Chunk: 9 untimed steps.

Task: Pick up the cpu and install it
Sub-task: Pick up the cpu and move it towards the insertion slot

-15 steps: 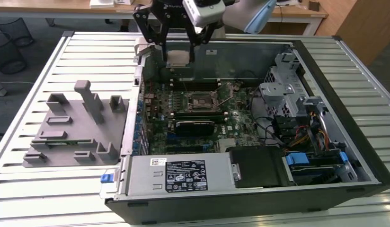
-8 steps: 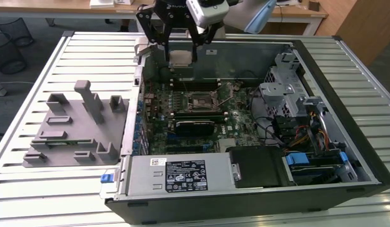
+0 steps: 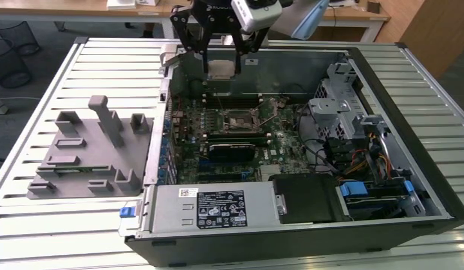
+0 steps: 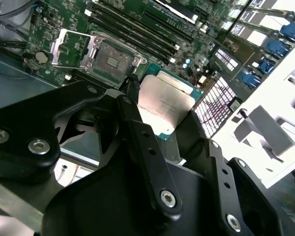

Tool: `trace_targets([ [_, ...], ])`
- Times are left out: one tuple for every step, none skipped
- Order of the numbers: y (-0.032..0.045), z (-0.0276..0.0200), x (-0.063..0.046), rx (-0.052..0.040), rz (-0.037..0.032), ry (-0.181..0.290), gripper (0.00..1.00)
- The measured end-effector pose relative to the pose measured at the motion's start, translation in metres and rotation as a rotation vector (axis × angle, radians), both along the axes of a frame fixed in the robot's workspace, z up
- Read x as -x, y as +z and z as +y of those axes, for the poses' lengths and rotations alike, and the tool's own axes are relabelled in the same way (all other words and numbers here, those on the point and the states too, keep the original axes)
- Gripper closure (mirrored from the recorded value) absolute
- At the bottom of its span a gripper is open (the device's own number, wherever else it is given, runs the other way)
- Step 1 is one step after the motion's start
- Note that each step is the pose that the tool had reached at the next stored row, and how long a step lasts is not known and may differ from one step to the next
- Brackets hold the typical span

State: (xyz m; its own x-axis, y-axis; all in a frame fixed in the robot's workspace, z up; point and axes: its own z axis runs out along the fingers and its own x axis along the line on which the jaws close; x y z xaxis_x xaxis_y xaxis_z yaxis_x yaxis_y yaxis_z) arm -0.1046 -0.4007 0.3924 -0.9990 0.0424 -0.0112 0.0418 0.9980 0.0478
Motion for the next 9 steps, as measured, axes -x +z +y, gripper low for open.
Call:
trace_targets([
  [0.0000, 0.0000, -0.0017, 0.0001, 0.0000, 0.000, 0.46],
  [0.0000, 0.0000, -0.0029, 0.0000, 0.0000, 0.000, 0.46],
  [0.0000, 0.0000, -0.0039, 0.0001, 0.0000, 0.000, 0.46],
  [0.0000, 0.0000, -0.0048, 0.0002, 0.0001, 0.000, 0.46],
  [0.0000, 0.0000, -0.0057, 0.0001, 0.0000, 0.000, 0.46],
  [-0.0001, 0.0000, -0.0065, 0.0001, 0.0000, 0.000, 0.46],
  [-0.0001, 0.0000, -0.0073, 0.0001, 0.0000, 0.000, 0.46],
  [-0.0001, 0.0000, -0.0081, 0.0001, 0.0001, 0.000, 0.46],
  [-0.0001, 0.0000, -0.0090, 0.0001, 0.0000, 0.000, 0.46],
])
